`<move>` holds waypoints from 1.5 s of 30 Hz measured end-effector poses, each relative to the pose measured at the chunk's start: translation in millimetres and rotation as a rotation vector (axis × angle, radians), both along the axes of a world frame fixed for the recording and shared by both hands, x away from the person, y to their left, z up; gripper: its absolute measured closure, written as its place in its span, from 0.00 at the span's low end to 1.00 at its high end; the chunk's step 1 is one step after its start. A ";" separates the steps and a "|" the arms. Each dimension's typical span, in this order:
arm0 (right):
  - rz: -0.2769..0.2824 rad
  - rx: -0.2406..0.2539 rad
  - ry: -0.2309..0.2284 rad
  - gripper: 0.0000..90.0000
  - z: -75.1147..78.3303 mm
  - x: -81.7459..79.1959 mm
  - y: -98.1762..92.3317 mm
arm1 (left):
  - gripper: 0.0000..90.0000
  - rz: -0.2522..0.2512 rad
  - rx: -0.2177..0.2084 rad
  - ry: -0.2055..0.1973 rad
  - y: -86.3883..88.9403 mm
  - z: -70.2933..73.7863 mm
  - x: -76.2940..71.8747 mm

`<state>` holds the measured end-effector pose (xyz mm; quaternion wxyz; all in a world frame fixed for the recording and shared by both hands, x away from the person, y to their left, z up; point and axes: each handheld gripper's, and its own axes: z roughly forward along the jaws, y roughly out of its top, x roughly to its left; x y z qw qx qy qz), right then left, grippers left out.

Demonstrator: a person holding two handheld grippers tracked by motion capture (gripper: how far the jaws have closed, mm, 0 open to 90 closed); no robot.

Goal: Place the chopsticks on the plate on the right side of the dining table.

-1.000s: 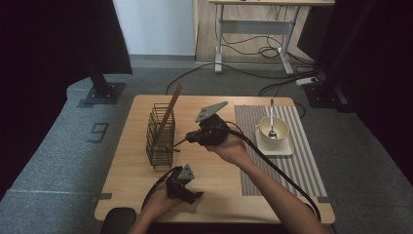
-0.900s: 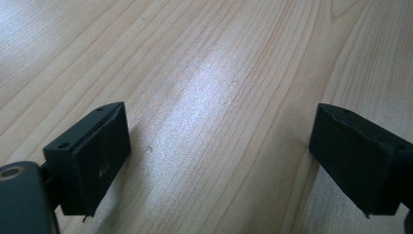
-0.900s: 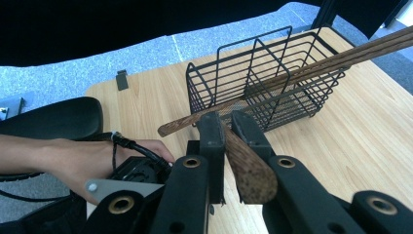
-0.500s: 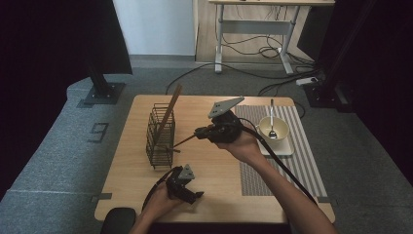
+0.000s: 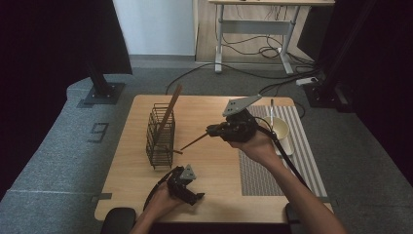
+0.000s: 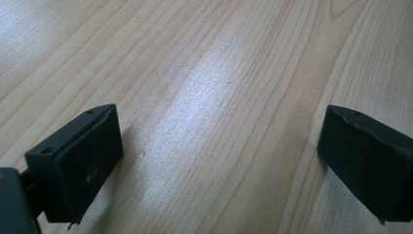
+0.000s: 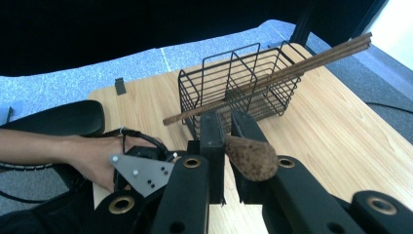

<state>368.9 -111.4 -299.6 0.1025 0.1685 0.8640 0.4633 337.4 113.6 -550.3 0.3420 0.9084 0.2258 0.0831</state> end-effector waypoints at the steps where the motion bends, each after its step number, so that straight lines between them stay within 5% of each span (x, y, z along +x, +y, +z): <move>1: -0.004 -0.005 0.000 0.92 -1.0 -2.6 -4.2 | 0.02 0.002 0.000 0.000 -0.2 0.0 -0.1; 12: -0.031 -0.006 -0.002 0.92 -4.9 -15.2 -25.2 | 0.03 -0.008 0.023 -0.003 -0.5 4.0 -0.3; 19: -0.033 -0.017 0.004 0.92 -15.6 -28.3 -36.1 | 0.04 -0.027 -0.042 -0.022 8.0 13.7 -0.8; 33: 0.007 -0.019 0.050 0.92 -41.7 -46.2 -36.7 | 0.27 -0.044 -0.158 -0.099 21.3 29.3 -7.3; 45: 0.061 -0.055 0.084 0.92 -61.3 -55.6 -19.0 | 0.51 -0.135 -0.215 -0.153 11.6 37.1 -18.2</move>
